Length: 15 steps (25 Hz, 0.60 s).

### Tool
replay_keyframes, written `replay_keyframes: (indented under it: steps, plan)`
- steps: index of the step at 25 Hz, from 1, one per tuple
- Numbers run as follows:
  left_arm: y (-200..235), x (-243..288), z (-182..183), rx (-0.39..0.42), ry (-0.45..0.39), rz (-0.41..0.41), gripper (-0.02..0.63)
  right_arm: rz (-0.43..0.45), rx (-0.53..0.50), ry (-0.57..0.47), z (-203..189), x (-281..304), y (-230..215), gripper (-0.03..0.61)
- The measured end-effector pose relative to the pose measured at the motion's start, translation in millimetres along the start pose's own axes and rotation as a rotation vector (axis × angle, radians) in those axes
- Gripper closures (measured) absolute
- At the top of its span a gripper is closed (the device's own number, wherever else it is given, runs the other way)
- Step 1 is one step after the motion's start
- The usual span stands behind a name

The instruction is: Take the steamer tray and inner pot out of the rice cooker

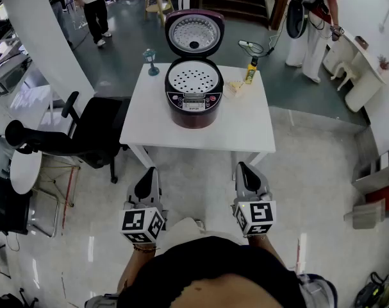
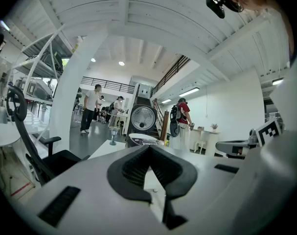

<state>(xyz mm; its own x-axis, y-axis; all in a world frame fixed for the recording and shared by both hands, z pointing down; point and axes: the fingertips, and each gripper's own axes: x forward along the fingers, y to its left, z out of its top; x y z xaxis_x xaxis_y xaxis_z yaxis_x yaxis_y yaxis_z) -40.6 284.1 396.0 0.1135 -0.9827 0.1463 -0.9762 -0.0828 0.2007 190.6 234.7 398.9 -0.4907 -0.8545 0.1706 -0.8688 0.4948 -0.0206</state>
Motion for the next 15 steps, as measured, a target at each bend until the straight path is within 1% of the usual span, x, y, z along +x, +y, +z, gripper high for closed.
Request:
replay_keyframes:
  steps: [7,12,15]
  plan:
    - [-2.2,6.4,0.7,0.019,0.002,0.007,0.611,-0.011,-0.010,-0.008,0.0,4.4,-6.6,0.572]
    - [3.6,11.1,3.5,0.011,-0.003,0.018,0.611,-0.012,-0.003,0.005,0.3,10.2,-7.4,0.572]
    - [6.9,14.8,1.1,0.010,0.010,0.020,0.609,-0.017,0.008,0.016,-3.6,14.5,-8.9,0.572]
